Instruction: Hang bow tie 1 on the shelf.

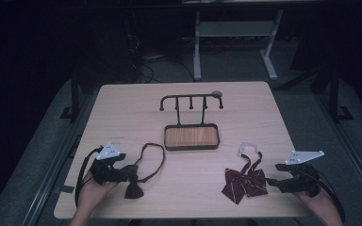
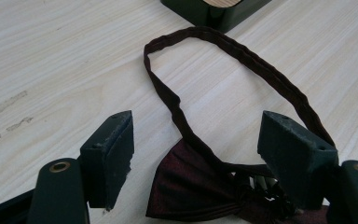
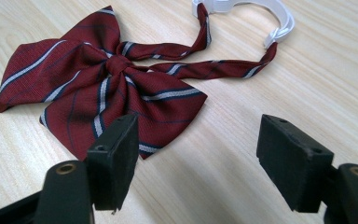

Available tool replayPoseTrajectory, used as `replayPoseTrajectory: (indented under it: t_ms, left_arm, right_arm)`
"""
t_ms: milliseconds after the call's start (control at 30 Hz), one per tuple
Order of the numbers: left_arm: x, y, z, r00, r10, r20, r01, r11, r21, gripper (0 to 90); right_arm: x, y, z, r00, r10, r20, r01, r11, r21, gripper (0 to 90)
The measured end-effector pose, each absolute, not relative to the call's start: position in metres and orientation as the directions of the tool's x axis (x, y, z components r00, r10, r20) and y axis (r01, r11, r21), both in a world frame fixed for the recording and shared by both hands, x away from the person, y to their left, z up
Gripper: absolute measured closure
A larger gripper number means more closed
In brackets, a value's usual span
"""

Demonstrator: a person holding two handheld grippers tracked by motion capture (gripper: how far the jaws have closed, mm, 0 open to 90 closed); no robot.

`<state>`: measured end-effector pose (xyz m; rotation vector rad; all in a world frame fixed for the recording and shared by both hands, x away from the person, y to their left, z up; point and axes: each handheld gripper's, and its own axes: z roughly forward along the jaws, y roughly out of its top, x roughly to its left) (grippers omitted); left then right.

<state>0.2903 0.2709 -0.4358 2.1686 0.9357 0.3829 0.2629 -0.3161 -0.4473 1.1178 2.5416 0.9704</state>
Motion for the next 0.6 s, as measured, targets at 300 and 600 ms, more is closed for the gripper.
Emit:
replayPoseTrajectory:
  t_ms: [300, 600]
  left_arm:
    - [0.287, 0.273, -0.437, 0.688, 0.725, -0.010, 0.506, -0.469, 0.724, 27.3]
    - [0.286, 0.277, -0.435, 0.686, 0.727, -0.012, 0.499, -0.459, 0.735, 27.3]
  right_arm:
    - [0.264, -0.308, -0.447, -0.706, 0.706, 0.057, 0.575, 0.524, 0.628, 29.3]
    - [0.264, -0.304, -0.440, -0.713, 0.699, 0.053, 0.564, 0.527, 0.635, 29.5]
